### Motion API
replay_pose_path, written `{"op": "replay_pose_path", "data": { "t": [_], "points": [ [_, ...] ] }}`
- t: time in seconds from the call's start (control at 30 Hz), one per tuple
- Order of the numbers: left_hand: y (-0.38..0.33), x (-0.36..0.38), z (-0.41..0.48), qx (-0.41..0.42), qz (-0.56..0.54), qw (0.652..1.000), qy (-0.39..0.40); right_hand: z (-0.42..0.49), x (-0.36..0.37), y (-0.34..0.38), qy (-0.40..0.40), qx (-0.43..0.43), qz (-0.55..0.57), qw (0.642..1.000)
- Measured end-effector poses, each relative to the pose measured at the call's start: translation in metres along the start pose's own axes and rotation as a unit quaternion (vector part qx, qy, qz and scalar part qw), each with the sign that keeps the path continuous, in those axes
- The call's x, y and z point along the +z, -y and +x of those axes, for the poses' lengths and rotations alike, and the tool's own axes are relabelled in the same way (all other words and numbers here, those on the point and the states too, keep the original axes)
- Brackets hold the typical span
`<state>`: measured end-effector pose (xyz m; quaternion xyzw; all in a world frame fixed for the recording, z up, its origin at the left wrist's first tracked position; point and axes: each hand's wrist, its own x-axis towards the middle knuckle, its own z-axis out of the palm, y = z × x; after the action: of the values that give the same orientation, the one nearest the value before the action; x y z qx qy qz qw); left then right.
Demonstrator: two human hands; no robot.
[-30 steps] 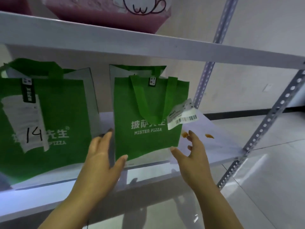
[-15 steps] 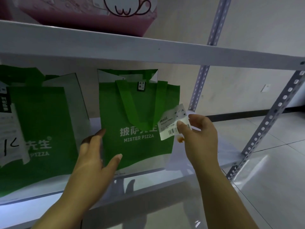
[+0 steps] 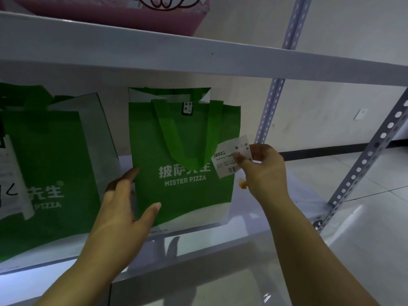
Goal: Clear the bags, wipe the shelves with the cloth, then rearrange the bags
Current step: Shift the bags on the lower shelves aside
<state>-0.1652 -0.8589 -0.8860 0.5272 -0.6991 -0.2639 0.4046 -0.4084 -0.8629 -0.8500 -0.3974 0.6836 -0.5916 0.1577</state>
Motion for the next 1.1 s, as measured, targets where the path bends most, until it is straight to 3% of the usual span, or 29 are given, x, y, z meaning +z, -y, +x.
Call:
{"op": "replay_pose_path", "data": {
  "t": [0.33,0.5,0.83,1.1],
  "points": [
    [0.000,-0.004,-0.004,0.036,0.016,0.999,-0.023,-0.013,-0.013,-0.003,-0.023,-0.009,-0.039,0.999],
    [0.000,-0.013,-0.011,0.056,0.032,0.998,-0.020,-0.043,-0.030,0.004,-0.048,-0.060,-0.066,0.995],
    [-0.009,-0.052,-0.040,0.111,0.062,0.990,0.055,-0.115,-0.036,0.022,0.089,-0.103,-0.154,0.979],
    [-0.087,-0.126,-0.038,0.101,0.040,0.989,0.100,-0.135,-0.045,0.119,0.174,-0.118,-0.197,0.958]
  ]
}}
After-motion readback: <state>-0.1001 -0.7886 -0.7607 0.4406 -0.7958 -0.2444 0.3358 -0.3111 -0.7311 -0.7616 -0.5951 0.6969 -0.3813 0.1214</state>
